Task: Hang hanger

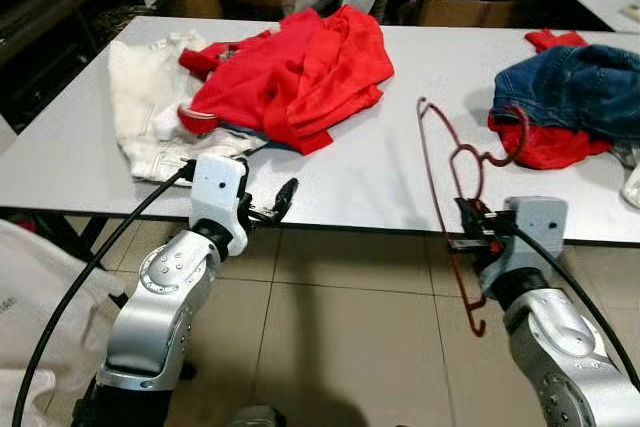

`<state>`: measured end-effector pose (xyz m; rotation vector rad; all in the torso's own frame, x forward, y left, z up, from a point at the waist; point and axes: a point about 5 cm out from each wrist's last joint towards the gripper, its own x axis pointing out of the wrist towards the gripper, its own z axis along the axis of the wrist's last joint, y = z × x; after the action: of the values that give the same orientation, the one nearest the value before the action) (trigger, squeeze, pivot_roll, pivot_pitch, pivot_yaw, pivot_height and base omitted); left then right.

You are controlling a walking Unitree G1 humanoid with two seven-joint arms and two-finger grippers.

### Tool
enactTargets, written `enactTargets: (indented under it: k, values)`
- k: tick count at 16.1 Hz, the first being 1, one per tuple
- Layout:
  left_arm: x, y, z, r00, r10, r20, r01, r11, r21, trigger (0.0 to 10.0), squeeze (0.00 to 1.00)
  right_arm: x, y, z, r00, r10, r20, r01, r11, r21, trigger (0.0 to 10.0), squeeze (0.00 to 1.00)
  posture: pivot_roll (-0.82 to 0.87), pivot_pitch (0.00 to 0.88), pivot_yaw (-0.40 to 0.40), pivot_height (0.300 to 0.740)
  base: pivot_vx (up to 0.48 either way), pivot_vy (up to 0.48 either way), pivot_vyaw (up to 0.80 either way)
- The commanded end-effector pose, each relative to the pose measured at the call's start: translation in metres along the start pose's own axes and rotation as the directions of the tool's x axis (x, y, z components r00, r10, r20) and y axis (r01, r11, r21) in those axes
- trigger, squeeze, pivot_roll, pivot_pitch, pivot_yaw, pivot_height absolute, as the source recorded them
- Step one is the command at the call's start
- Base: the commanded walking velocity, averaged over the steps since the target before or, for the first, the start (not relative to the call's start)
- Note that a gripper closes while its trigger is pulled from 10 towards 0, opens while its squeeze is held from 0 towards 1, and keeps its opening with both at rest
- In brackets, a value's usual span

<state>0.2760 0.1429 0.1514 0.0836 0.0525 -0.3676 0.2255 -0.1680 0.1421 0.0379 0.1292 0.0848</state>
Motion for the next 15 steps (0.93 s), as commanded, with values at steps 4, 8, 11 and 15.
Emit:
enactTargets:
  k: [4, 8, 11, 15]
  values:
    - [-0.003, 0.013, 0.001, 0.998, 0.048, 0.029, -0.047, 0.998, -0.031, 10.0, 1.0, 0.004, 0.004, 0.0, 1.0, 0.025, 0.017, -0.025, 1.0, 0.0, 10.0, 0.0, 0.07, 0.009, 0.015, 0.74, 0.219, 0.0, 0.0]
    - [0.001, 0.015, 0.003, 0.998, 0.057, 0.032, -0.057, 0.998, -0.016, 10.0, 1.0, 0.006, 0.006, 0.001, 0.999, 0.04, 0.024, -0.04, 0.999, -0.002, 10.0, 0.0, 0.07, 0.021, 0.026, 0.74, 0.312, 0.0, 0.0]
    - [0.004, 0.018, 0.004, 0.997, 0.061, 0.037, -0.061, 0.998, -0.012, 10.0, 1.0, 0.008, 0.005, 0.001, 0.998, 0.04, 0.037, -0.041, 0.999, 0.003, 10.0, 0.0, 0.07, 0.019, 0.023, 0.74, 0.315, 0.0, 0.0]
    - [0.005, 0.02, 0.003, 0.997, 0.066, 0.038, -0.066, 0.998, -0.005, 10.0, 1.0, 0.011, 0.009, -0.001, 0.997, 0.078, 0.01, -0.078, 0.995, -0.057, 10.0, 0.0, 0.07, 0.015, 0.015, 0.74, 0.316, 0.0, 0.32]
